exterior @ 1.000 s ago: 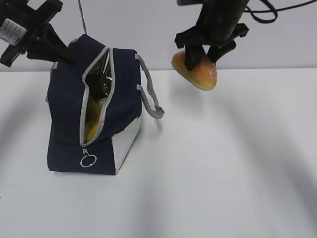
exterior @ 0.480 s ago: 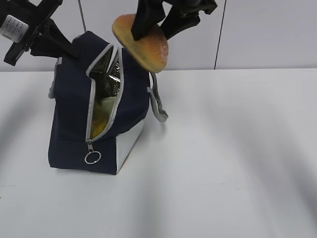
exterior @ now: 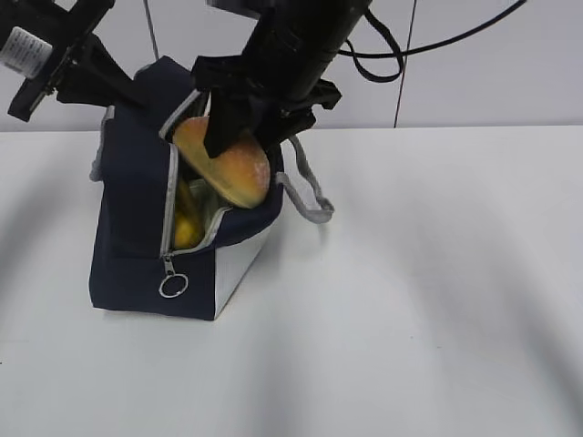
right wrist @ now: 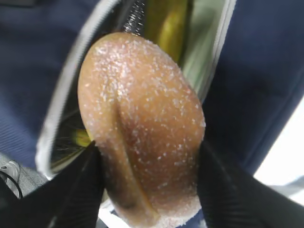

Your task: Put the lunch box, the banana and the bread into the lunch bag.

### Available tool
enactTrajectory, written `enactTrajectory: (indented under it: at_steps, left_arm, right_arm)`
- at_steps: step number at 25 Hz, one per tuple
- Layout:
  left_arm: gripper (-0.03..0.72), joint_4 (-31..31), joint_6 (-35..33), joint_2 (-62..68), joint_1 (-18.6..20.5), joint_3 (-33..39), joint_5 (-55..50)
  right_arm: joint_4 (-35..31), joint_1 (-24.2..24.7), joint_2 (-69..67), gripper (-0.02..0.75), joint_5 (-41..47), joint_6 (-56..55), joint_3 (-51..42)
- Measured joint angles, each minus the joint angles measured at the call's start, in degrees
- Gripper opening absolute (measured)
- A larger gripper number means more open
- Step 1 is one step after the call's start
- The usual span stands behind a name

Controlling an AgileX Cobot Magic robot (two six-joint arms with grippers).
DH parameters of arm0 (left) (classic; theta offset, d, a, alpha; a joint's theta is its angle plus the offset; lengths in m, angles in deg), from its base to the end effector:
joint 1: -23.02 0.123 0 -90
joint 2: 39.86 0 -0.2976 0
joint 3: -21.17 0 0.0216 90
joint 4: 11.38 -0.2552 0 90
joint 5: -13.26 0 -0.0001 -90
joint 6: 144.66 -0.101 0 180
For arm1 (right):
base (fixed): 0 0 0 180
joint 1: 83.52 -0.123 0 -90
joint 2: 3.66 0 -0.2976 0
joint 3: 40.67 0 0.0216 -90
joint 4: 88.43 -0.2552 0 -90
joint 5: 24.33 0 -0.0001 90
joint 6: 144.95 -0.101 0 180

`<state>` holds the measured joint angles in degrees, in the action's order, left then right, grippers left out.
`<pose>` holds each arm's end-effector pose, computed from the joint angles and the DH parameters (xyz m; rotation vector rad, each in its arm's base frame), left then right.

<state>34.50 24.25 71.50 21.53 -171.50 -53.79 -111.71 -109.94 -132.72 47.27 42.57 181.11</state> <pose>0.3911 -0.0770 0.3130 -0.0158 2.6499 -1.0489 0.4106 0.2463 0.3013 -0.7341 2.6775 0.6532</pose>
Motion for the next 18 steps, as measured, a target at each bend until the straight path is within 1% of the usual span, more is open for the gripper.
enactTrajectory:
  at_steps: [4,6,8,12,13,18]
  left_arm:
    - [-0.003,0.06,0.00,0.00,0.00,0.00,0.00]
    - [-0.003,0.06,0.00,0.00,0.00,0.00,0.00]
    - [-0.003,0.06,0.00,0.00,0.00,0.00,0.00]
    - [-0.003,0.06,0.00,0.00,0.00,0.00,0.00]
    - [-0.003,0.06,0.00,0.00,0.00,0.00,-0.06]
    - [-0.003,0.06,0.00,0.00,0.00,0.00,-0.17]
  right_arm:
    - [0.11,0.00,-0.94,0.415,-3.23,-2.65,0.00]
    - [0.11,0.00,-0.94,0.432,-5.99,-4.13,0.00]
    - [0.11,0.00,-0.94,0.471,-8.46,-4.90,0.00]
    - [0.11,0.00,-0.94,0.597,-10.25,-4.86,0.00]
    - [0.11,0.00,-0.94,0.615,-10.52,-4.41,0.00]
    - [0.32,0.00,-0.94,0.637,-10.56,-3.64,0.00]
